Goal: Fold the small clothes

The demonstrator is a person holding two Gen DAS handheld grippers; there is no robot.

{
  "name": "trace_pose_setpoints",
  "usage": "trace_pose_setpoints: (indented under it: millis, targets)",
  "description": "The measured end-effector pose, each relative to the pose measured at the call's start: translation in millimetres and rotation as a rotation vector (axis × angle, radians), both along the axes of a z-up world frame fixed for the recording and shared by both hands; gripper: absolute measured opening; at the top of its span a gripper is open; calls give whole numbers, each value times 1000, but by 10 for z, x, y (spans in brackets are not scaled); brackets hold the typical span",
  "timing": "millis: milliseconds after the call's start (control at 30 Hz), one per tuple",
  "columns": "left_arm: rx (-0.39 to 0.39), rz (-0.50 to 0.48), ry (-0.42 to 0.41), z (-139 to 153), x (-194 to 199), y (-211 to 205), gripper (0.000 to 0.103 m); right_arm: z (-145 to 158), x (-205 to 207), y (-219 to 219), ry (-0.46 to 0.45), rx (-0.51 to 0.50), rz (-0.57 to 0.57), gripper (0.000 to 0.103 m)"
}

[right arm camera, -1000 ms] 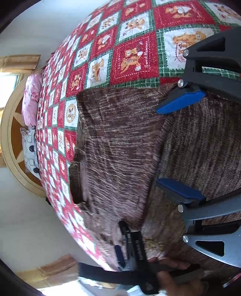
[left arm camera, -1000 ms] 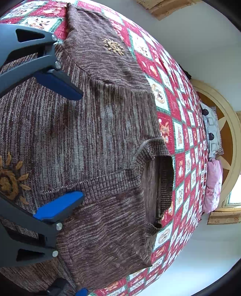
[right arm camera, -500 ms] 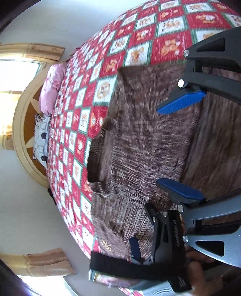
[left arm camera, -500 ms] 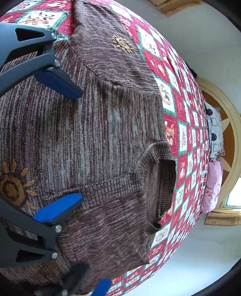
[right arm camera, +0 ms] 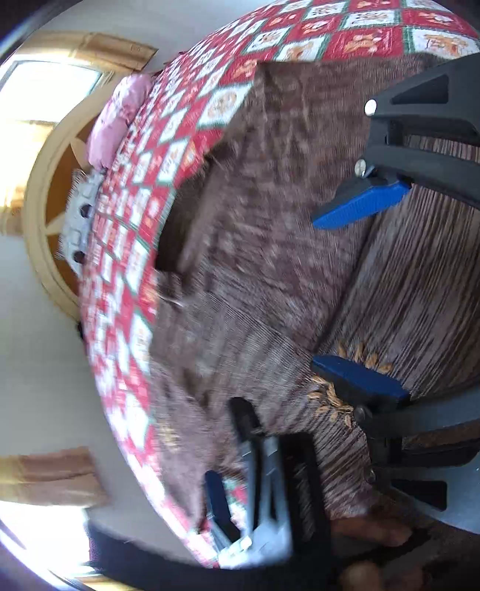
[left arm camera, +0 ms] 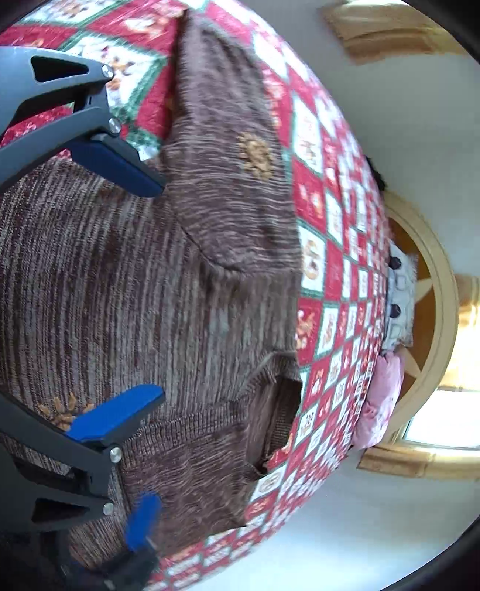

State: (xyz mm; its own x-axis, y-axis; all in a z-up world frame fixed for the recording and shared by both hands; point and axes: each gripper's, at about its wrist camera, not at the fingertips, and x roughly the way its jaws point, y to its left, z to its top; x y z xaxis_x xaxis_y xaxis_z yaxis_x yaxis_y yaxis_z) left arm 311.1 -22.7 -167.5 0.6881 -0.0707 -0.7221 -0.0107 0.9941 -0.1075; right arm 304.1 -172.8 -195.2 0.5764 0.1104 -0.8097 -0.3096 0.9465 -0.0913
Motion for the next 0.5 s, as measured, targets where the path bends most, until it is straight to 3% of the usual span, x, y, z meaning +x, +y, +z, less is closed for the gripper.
trace_pose_setpoints:
  millis: [67,100,133,433,467,500]
  targets:
    - [-29,10,2,-20,9,31,103,-6,27,49,1,-3,-9,32]
    - [-40,8,7,-32,23,41,103,10,33,61,1,-5,-15,10]
    - [-48,8,12,-44,23,48,103,41,41,74,0,6,-22,5]
    - [-109,32,-7,-46,-17,140,103,-13,12,263,2,-28,-2,7]
    - [-110,31,-3,-53,-10,143,103,6,-6,254,5,-33,-1,9]
    - [-111,29,2,-60,-3,141,103,19,-16,254,8,-45,2,25]
